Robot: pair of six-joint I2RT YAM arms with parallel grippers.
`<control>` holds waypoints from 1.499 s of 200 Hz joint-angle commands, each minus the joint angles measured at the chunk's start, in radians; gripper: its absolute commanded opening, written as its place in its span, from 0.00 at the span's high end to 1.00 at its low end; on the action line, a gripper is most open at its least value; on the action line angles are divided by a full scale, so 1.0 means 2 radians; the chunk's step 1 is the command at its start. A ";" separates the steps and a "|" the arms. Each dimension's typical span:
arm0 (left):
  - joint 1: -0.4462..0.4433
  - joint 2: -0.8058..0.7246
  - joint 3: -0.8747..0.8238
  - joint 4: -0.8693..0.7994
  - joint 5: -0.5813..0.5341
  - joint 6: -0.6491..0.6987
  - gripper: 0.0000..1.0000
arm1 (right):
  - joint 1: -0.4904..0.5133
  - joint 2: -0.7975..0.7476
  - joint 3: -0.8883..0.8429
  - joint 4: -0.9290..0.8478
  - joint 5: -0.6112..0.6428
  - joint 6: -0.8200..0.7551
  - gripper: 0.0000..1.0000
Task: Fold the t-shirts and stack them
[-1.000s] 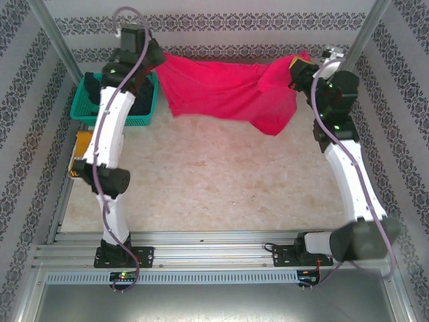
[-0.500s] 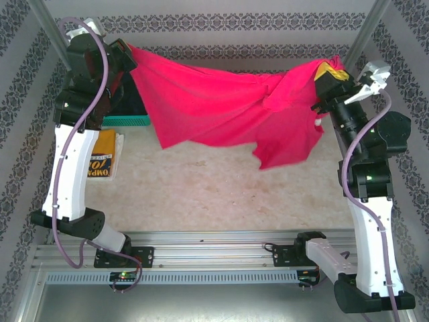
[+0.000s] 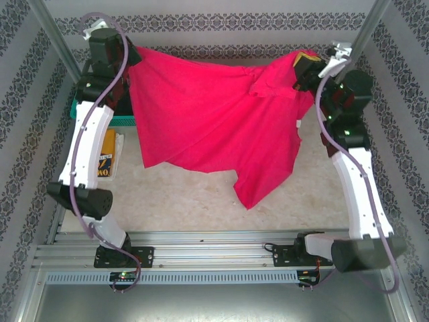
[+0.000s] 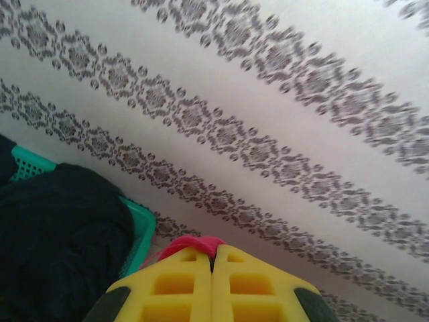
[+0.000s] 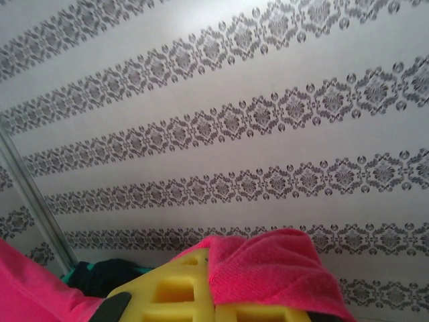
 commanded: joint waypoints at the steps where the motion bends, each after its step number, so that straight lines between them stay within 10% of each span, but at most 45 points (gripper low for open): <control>1: 0.013 0.052 0.074 0.011 0.022 -0.021 1.00 | 0.001 0.034 0.054 0.061 -0.022 0.027 1.00; 39: 0.022 0.161 0.314 -0.069 0.038 -0.025 1.00 | 0.001 0.081 0.152 0.067 -0.037 0.043 1.00; 70: 0.030 0.131 0.282 -0.042 0.052 -0.038 1.00 | -0.001 0.075 0.165 0.051 -0.028 0.024 1.00; 165: 0.022 -0.102 -0.478 0.224 0.151 -0.151 1.00 | 0.003 -0.104 -0.367 0.020 -0.027 0.106 1.00; 300: 0.021 -0.056 -0.619 0.203 0.121 -0.168 1.00 | 0.051 -0.019 -0.449 -0.121 0.068 0.181 1.00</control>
